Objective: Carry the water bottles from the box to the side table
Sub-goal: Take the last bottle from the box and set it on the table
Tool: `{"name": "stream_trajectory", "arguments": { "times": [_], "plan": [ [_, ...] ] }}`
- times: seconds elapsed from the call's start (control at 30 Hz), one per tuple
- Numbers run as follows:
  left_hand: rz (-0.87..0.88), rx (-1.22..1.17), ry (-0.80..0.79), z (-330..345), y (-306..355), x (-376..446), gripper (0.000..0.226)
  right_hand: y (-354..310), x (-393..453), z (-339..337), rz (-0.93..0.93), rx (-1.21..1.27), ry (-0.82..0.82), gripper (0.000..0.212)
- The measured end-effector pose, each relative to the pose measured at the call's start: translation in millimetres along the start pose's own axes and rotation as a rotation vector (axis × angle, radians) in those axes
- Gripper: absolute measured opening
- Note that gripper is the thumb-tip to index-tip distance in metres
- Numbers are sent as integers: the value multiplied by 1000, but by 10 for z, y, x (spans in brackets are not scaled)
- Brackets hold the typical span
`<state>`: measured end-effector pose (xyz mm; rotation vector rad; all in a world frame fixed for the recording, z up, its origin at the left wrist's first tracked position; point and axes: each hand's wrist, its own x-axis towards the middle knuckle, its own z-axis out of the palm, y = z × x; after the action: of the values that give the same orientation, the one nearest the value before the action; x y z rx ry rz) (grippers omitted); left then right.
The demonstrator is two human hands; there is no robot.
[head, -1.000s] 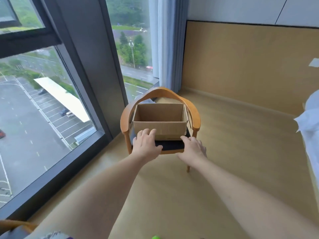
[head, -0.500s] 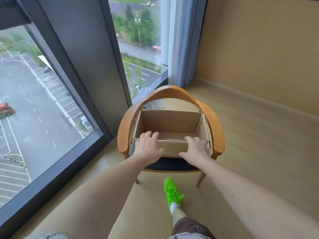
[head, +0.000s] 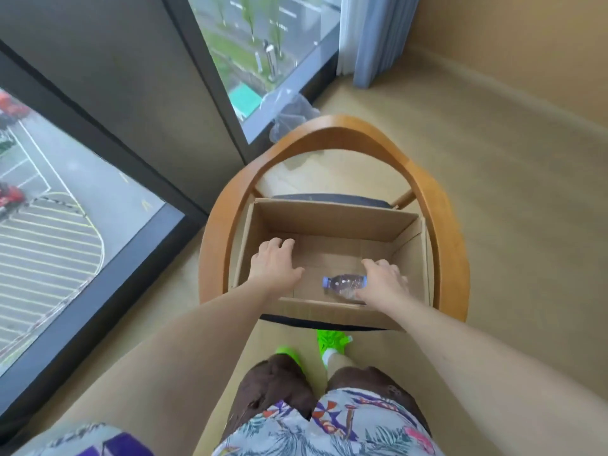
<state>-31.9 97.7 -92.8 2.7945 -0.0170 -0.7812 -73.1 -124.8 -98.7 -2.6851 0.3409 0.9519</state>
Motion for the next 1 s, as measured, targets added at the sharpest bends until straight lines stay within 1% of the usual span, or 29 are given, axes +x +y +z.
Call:
{"name": "stream_trajectory", "arguments": {
  "times": [0.1,0.23,0.33,0.43,0.57,0.7,1.0],
  "plan": [
    [9,27,-84,216,-45,230,69,-32,232,186,5,-30,-77,54],
    [16,45,-187,535,-93,539,69,-46,549,466,-26,-112,-149,56],
    [8,32,-255,762,-100,773,71,-20,823,659,-26,-142,-211,49],
    [-4,11,-281,967,-99,999,68,37,1086,841,-35,-197,-249,48],
    [-69,-48,-314,1204,-139,1169,65,38,1358,993,-55,-275,-291,50],
    [-112,-60,-348,1388,-229,1287,62,86,1488,1132,-69,-251,-292,47],
    [-169,-109,-337,1488,-295,1419,55,168,1580,1194,-80,-226,-306,48]
  ]
}}
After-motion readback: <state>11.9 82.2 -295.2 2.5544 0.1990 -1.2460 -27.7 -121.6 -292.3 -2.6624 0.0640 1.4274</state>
